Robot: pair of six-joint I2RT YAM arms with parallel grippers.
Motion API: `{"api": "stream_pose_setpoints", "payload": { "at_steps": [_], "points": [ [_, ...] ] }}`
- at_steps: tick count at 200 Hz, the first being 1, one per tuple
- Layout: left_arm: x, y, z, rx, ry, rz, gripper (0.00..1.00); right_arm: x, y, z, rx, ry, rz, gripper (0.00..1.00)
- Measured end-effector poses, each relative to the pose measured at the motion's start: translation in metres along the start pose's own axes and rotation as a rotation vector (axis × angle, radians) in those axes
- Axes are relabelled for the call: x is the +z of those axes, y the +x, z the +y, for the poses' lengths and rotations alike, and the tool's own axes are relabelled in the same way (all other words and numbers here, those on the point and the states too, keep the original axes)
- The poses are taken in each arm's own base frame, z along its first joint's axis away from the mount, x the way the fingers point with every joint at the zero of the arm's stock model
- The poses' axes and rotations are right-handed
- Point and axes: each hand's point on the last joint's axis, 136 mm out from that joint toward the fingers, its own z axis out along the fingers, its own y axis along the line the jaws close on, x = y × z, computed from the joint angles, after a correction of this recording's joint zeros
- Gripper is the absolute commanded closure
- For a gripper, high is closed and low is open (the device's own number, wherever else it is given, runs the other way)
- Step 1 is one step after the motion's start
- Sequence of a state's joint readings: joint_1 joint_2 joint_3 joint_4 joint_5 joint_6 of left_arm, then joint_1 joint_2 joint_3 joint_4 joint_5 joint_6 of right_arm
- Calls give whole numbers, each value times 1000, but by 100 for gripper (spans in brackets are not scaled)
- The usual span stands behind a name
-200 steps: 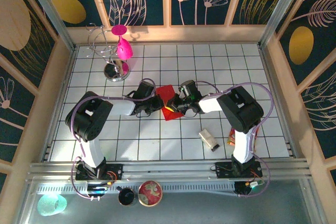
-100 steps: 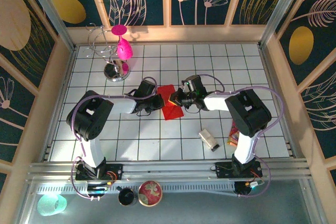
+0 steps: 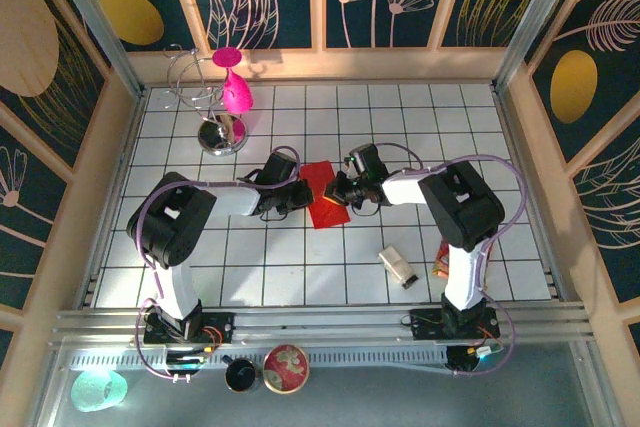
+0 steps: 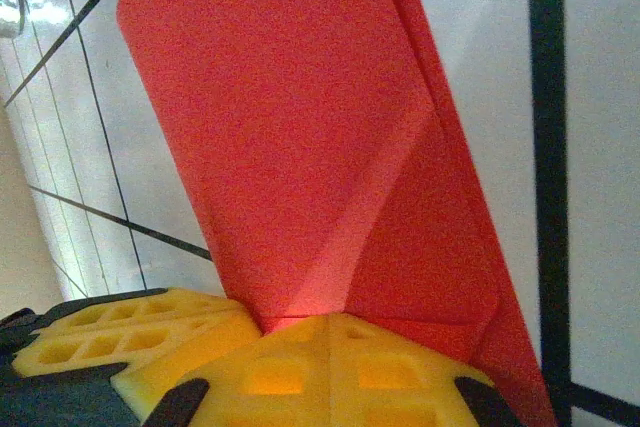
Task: Fold a paper plane with a square sheet of paper (pick it up from the middle)
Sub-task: Fold the triangle a second time at the center of the table.
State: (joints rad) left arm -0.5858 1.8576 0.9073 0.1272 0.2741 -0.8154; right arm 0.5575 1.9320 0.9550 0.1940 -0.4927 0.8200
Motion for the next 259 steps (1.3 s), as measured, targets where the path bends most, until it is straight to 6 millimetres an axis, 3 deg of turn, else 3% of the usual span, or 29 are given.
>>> {"api": "stream_pose_setpoints", "payload": {
  "at_steps": [67, 81, 114, 137, 158, 259],
  "points": [
    [-2, -1, 0, 5, -12, -5, 100, 1, 0, -3, 25, -10, -15, 98],
    [-6, -1, -1, 5, -17, -10, 96, 0, 0, -3, 40, -14, -18, 98],
    [-24, -4, -29, 30, 38, -44, 93, 1, 0, -3, 66, -17, -23, 98],
    [-27, 8, -50, 49, 79, -34, 94, 0, -1, -3, 81, -20, -27, 98],
    [-24, 22, -57, 57, 88, -7, 95, 1, -1, -3, 90, -23, -29, 98],
    [-1, 55, -37, 69, -5, 105, 96, 1, -1, -3, 109, -27, -31, 98]
  ]
}}
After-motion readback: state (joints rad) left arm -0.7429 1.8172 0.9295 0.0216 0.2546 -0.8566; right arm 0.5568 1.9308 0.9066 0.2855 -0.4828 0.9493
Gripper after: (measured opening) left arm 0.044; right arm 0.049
